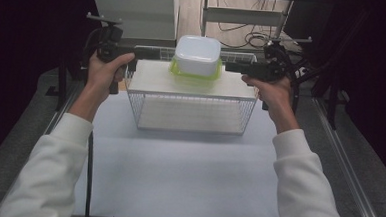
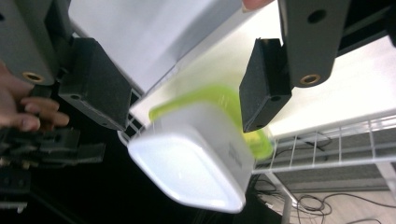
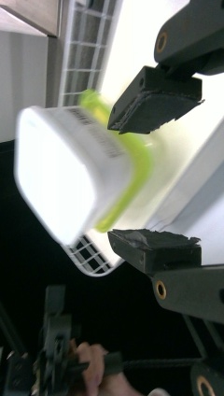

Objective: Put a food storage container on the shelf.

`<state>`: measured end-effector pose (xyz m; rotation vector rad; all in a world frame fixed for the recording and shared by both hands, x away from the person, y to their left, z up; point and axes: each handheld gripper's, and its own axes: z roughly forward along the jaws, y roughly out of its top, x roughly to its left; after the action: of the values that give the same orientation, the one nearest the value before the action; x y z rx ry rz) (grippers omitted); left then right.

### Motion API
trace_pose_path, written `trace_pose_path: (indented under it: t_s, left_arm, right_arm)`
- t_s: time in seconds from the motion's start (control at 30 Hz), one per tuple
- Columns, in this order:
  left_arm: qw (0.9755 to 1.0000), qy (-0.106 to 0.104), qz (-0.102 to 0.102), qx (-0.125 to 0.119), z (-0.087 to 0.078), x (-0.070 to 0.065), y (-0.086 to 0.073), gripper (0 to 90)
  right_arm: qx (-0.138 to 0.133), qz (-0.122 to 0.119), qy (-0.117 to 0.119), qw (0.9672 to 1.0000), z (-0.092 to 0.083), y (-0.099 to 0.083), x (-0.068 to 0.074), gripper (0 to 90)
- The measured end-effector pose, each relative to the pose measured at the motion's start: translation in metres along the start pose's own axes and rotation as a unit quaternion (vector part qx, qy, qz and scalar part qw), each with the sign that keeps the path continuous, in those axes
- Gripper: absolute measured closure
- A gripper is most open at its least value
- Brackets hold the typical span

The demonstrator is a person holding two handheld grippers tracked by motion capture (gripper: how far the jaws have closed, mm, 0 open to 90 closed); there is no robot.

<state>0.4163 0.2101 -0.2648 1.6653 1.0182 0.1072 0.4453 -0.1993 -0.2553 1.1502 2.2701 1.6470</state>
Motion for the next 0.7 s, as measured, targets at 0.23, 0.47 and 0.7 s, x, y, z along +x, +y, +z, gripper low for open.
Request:
trace_pose_path:
  t_s: [0.23, 0.47, 0.7]
  left_arm:
    - [0.9984, 0.012, 0.054, 0.011, -0.020, -0.016, -0.044, 32.3]
    - [0.9972, 0.012, 0.065, 0.035, -0.022, -0.024, -0.095, 31.0]
    - [0.9969, 0.016, 0.063, 0.044, -0.022, -0.026, -0.146, 30.3]
  right_arm:
    - [0.024, -0.043, -0.011, 0.9987, -0.025, -0.036, 0.005, 37.0]
    - [0.045, -0.065, -0.007, 0.9968, -0.045, -0.081, 0.008, 36.4]
    - [0.064, -0.056, -0.003, 0.9964, -0.052, -0.128, 0.004, 36.2]
